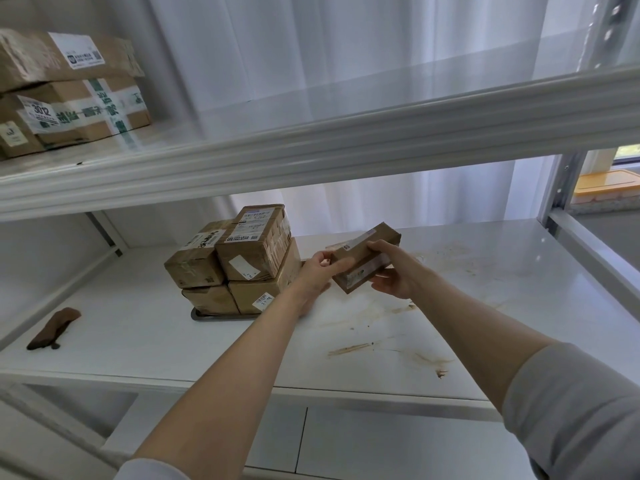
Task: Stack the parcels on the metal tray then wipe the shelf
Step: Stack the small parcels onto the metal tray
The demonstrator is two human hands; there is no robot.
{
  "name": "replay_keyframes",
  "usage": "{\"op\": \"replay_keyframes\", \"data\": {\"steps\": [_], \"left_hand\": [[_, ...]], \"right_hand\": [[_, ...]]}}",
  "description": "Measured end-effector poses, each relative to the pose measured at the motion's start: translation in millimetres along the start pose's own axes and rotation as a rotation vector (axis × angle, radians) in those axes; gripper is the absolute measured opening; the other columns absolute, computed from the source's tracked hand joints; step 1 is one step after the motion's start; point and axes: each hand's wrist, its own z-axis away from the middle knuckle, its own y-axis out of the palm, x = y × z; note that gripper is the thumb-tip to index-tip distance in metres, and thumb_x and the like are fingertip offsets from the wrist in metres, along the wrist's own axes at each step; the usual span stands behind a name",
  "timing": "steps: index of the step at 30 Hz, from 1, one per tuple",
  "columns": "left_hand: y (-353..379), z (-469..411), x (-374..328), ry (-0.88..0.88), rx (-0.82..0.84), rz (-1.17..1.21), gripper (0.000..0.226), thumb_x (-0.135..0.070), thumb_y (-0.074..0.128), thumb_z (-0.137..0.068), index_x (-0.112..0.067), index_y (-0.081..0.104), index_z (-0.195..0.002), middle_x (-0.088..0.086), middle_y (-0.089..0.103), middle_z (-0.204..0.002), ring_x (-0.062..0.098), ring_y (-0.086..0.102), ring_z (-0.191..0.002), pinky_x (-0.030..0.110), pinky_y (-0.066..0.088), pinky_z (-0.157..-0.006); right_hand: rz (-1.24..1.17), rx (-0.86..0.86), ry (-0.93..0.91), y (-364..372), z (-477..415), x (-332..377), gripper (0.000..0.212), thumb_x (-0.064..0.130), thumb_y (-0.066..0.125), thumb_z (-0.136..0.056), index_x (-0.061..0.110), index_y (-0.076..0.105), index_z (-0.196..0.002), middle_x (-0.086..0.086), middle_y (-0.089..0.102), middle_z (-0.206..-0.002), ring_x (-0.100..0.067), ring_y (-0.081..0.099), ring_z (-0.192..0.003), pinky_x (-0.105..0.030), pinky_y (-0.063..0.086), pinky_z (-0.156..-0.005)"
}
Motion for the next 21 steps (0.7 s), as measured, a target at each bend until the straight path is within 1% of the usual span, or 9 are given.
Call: {"op": "replay_keyframes", "data": {"steps": [1, 3, 5, 7, 10, 13, 15, 18, 21], "left_hand": [[-1, 0, -2, -0.027, 0.008, 0.014, 0.043, -0.038, 0.071, -0.081, -0.020, 0.053, -0.117, 0.001, 0.061, -0.107, 0.014, 0.053, -0.097, 0.032, 0.038, -0.093], [-4, 0, -5, -0.060, 0.025, 0.031, 0.042, -0.042, 0.067, -0.083, -0.021, 0.054, -0.117, -0.002, 0.062, -0.101, 0.013, 0.054, -0.094, 0.031, 0.039, -0.090], [-7, 0, -10, -0.058, 0.052, 0.039, 0.045, -0.038, 0.066, -0.085, -0.018, 0.054, -0.123, 0.002, 0.065, -0.102, 0.014, 0.060, -0.091, 0.027, 0.048, -0.084], [-10, 0, -16, -0.022, 0.042, 0.040, 0.050, -0.033, 0.068, -0.085, -0.014, 0.053, -0.128, 0.005, 0.067, -0.104, 0.017, 0.064, -0.092, 0.029, 0.054, -0.081], [-16, 0, -31, 0.056, -0.072, 0.004, 0.057, -0.029, 0.073, -0.081, -0.013, 0.051, -0.132, 0.008, 0.067, -0.111, 0.020, 0.066, -0.097, 0.038, 0.053, -0.094], [-28, 4, -53, 0.147, -0.200, -0.083, 0.066, -0.033, 0.077, -0.076, -0.015, 0.051, -0.134, 0.007, 0.063, -0.120, 0.023, 0.065, -0.104, 0.039, 0.052, -0.095], [-38, 11, -68, 0.217, -0.262, -0.159, 0.068, -0.033, 0.078, -0.075, -0.015, 0.049, -0.135, 0.003, 0.060, -0.120, 0.021, 0.061, -0.106, 0.032, 0.052, -0.090], [-57, 22, -87, 0.284, -0.324, -0.167, 0.064, -0.028, 0.077, -0.077, -0.013, 0.049, -0.133, 0.001, 0.058, -0.116, 0.017, 0.059, -0.100, 0.023, 0.050, -0.076], [-81, 33, -95, 0.292, -0.365, -0.188, 0.049, -0.028, 0.075, -0.079, -0.014, 0.058, -0.122, -0.004, 0.062, -0.103, 0.009, 0.060, -0.086, 0.016, 0.044, -0.061]], "right_hand": [[0.001, 0.000, -0.010, 0, -1, 1, 0.026, 0.033, 0.071, -0.082, 0.017, 0.055, -0.094, -0.012, 0.064, -0.102, -0.026, 0.063, -0.101, -0.039, 0.049, -0.098], [-0.003, 0.028, -0.016, 0, -2, 4, 0.027, 0.031, 0.070, -0.082, 0.016, 0.056, -0.098, -0.013, 0.064, -0.107, -0.025, 0.063, -0.102, -0.040, 0.047, -0.101], [-0.015, 0.078, -0.016, 2, -1, 9, 0.027, 0.030, 0.069, -0.082, 0.015, 0.057, -0.102, -0.012, 0.064, -0.109, -0.025, 0.063, -0.101, -0.040, 0.047, -0.101], [-0.036, 0.114, -0.027, 7, 0, 14, 0.030, 0.029, 0.067, -0.084, 0.013, 0.057, -0.108, -0.010, 0.063, -0.105, -0.023, 0.063, -0.098, -0.038, 0.048, -0.098], [0.009, 0.126, -0.057, 20, 0, 26, 0.046, 0.036, 0.068, -0.084, 0.014, 0.055, -0.122, -0.009, 0.062, -0.114, -0.025, 0.059, -0.107, -0.037, 0.049, -0.096], [0.050, 0.131, -0.119, 39, -1, 39, 0.049, 0.044, 0.067, -0.085, 0.018, 0.054, -0.125, -0.008, 0.061, -0.119, -0.025, 0.058, -0.111, -0.036, 0.049, -0.093], [0.044, 0.155, -0.170, 55, 0, 48, 0.043, 0.044, 0.066, -0.087, 0.019, 0.056, -0.122, -0.005, 0.063, -0.113, -0.023, 0.059, -0.108, -0.036, 0.049, -0.094], [0.026, 0.212, -0.212, 84, 0, 57, 0.039, 0.041, 0.063, -0.091, 0.018, 0.058, -0.121, -0.004, 0.065, -0.114, -0.022, 0.060, -0.109, -0.035, 0.049, -0.098], [-0.005, 0.217, -0.217, 118, -1, 63, 0.026, 0.032, 0.058, -0.095, 0.018, 0.062, -0.117, -0.004, 0.066, -0.113, -0.022, 0.063, -0.109, -0.030, 0.051, -0.088]]}}
